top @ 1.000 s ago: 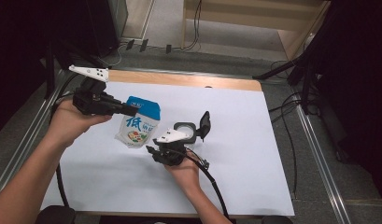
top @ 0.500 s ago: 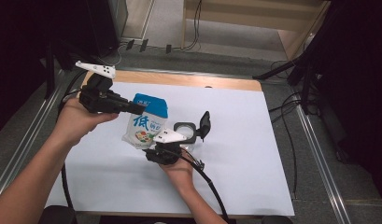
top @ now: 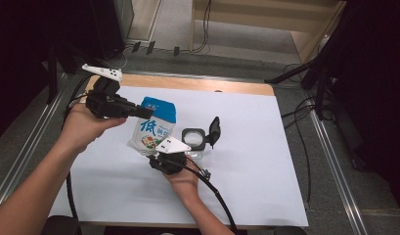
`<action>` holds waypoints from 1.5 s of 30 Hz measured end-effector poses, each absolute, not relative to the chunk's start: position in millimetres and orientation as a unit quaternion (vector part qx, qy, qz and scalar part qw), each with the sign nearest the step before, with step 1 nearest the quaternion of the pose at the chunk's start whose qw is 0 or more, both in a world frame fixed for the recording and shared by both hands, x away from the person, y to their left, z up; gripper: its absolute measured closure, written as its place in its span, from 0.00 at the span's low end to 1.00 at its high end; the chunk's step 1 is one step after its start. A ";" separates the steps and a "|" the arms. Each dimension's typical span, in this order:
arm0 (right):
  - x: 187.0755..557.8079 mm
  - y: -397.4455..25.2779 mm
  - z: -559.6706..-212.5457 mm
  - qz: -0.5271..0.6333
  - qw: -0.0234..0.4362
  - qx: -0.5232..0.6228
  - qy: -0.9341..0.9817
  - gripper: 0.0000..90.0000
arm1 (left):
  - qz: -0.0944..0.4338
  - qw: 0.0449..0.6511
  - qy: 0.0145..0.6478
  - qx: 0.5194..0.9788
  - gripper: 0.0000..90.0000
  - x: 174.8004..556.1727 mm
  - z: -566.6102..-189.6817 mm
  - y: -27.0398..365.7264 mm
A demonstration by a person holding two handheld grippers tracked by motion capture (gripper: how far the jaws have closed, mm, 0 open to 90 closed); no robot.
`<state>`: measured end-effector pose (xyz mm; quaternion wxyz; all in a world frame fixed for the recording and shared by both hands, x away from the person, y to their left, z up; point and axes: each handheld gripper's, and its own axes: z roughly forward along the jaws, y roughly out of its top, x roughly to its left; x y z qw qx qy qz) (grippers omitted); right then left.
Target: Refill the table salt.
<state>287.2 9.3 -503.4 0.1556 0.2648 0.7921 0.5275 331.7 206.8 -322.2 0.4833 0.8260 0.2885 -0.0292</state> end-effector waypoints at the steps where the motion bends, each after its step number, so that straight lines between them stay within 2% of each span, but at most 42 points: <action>1: 287.2 9.3 -503.3 0.529 0.151 0.266 0.791 0.69 | -0.030 0.485 0.289 0.825 0.98 332.0 -322.9 206.9; 11: 287.9 6.9 -501.3 0.540 0.117 0.269 0.789 0.71 | -0.032 0.469 0.293 0.833 0.95 336.8 -340.1 203.1; 22: 282.8 12.0 -504.4 0.524 0.130 0.251 0.803 0.64 | -0.035 0.447 0.299 0.843 0.95 342.5 -354.8 187.9; 34: 286.2 5.4 -502.1 0.534 0.107 0.266 0.795 0.68 | -0.051 0.437 0.298 0.847 0.90 345.3 -366.8 182.4; 45: 287.8 2.9 -503.6 0.535 0.095 0.273 0.794 0.70 | -0.054 0.438 0.301 0.845 0.91 347.3 -371.7 182.5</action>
